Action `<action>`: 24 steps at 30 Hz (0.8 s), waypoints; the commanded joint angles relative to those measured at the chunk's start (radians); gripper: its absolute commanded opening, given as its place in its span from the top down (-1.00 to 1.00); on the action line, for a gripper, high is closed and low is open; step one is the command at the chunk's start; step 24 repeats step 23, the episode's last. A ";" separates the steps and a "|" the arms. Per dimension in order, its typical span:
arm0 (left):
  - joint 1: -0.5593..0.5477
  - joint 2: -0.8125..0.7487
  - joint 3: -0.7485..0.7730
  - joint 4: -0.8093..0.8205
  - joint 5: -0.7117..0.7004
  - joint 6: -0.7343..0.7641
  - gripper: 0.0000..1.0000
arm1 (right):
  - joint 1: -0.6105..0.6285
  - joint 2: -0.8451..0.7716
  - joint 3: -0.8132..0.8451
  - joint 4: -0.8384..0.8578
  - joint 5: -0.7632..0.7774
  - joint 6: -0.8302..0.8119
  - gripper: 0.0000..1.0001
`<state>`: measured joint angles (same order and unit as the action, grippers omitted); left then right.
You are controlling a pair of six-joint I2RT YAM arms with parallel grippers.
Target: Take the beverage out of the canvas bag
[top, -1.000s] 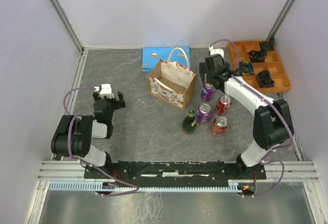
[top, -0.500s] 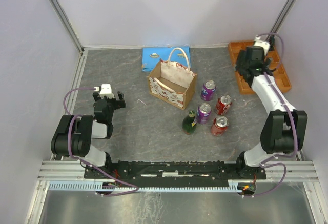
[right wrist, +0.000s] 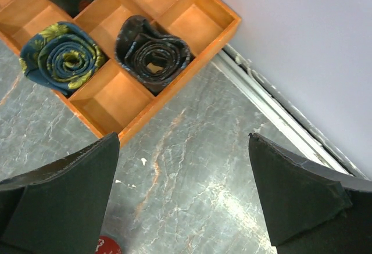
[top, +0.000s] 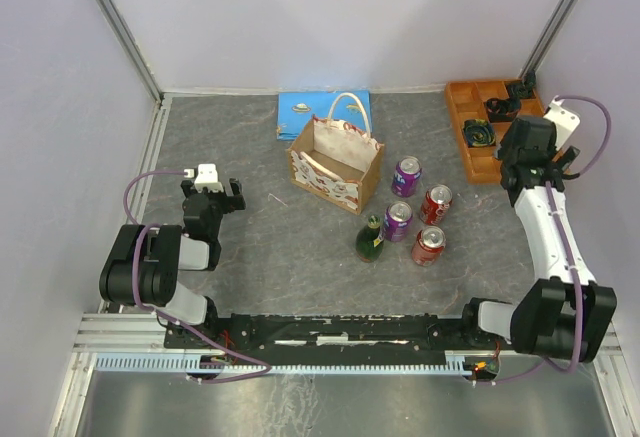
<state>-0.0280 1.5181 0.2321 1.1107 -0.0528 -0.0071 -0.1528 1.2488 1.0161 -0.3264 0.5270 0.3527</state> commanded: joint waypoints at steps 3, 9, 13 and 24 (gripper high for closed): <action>0.003 0.001 0.003 0.069 -0.022 0.002 -0.98 | -0.001 -0.073 0.039 -0.156 0.186 0.091 -0.98; 0.003 0.001 0.003 0.068 -0.024 0.002 -0.99 | -0.001 -0.106 0.054 -0.246 0.256 0.141 -0.98; 0.003 0.001 0.003 0.068 -0.023 0.002 -0.99 | -0.001 -0.136 0.030 -0.217 0.256 0.136 -0.98; 0.004 0.001 0.003 0.069 -0.023 0.002 -0.99 | -0.001 -0.130 0.034 -0.221 0.265 0.136 -0.98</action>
